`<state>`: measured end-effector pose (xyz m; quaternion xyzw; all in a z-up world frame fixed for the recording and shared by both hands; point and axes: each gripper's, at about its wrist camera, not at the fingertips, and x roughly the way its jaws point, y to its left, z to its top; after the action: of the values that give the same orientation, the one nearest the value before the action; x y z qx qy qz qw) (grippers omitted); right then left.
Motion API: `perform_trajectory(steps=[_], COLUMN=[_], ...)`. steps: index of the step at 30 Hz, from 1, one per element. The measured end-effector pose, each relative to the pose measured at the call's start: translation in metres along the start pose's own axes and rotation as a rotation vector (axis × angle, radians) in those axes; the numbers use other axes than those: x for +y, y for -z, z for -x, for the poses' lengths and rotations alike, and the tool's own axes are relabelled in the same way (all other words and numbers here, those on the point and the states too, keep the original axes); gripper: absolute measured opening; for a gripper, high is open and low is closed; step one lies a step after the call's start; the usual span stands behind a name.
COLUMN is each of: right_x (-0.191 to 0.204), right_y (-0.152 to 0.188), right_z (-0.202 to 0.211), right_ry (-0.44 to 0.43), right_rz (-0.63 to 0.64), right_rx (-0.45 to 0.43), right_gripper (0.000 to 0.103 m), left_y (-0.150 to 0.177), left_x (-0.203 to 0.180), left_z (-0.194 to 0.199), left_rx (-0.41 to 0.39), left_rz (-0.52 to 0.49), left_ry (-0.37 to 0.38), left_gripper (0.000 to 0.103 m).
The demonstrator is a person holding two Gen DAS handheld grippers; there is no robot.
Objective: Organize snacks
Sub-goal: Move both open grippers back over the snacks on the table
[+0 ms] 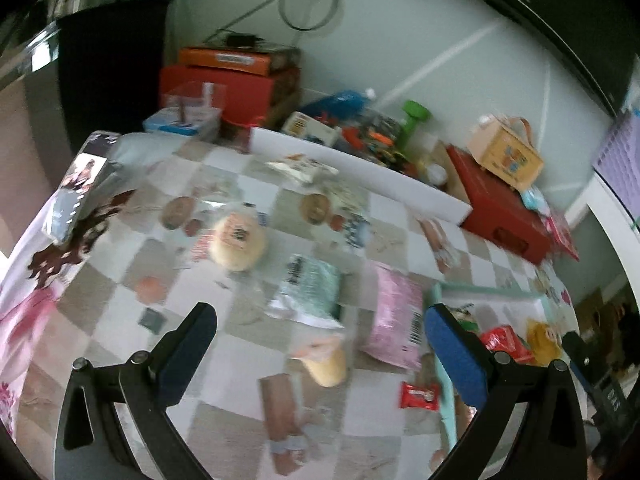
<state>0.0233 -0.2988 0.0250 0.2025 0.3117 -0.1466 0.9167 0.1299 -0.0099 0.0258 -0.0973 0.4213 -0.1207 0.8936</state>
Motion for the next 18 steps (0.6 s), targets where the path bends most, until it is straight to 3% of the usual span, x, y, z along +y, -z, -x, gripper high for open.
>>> perform_trajectory(steps=[6,14,18], right_x=[0.048,0.103,0.123], right_y=[0.014,0.043,0.060], right_z=[-0.008,-0.021,-0.028], right_ry=[-0.098,-0.168,-0.185], right_rz=[0.089,0.200,0.266], right_rx=[0.041,0.127,0.167], right_gripper=[0.103,0.103,0.103], left_y=[0.002,0.009,0.012], left_x=[0.030,0.040,0.042], left_z=[0.007,0.010,0.007], left_rx=[-0.002,0.014,0.044], left_rz=[0.065,0.067,0.054], left_ry=[-0.023,-0.035,-0.109], left_gripper=[0.103,0.103,0.103])
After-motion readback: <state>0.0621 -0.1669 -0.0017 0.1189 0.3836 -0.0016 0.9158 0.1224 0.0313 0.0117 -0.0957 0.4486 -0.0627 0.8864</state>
